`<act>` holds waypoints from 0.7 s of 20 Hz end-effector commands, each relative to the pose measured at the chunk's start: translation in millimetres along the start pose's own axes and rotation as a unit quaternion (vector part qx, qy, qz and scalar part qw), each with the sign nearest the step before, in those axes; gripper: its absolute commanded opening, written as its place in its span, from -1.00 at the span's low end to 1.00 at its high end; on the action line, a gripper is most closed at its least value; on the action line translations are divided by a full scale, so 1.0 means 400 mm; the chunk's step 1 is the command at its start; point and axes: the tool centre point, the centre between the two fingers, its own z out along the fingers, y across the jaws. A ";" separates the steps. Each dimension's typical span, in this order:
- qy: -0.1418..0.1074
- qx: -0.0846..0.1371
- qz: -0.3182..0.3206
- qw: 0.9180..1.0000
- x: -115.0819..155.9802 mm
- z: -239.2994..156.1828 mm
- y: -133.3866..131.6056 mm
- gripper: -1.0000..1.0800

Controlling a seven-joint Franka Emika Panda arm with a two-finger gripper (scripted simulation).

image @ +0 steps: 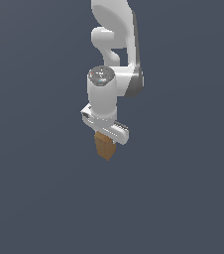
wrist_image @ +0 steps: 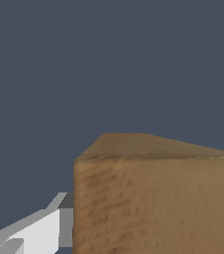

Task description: Pick up the object and move it to a goal position.

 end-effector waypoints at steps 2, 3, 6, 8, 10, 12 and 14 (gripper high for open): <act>0.000 0.000 0.000 1.000 0.001 0.002 0.001 -1.00; 0.000 0.000 0.000 1.000 0.001 0.002 0.001 -1.00; 0.000 0.000 0.000 1.000 0.001 0.002 0.001 -1.00; 0.000 0.000 0.000 1.000 0.001 0.002 0.001 -1.00; 0.000 0.000 0.000 1.000 0.000 -0.001 -0.001 -1.00; 0.000 0.000 0.000 1.000 -0.002 -0.006 -0.001 -1.00; 0.000 0.000 0.000 1.000 -0.006 -0.017 -0.003 -1.00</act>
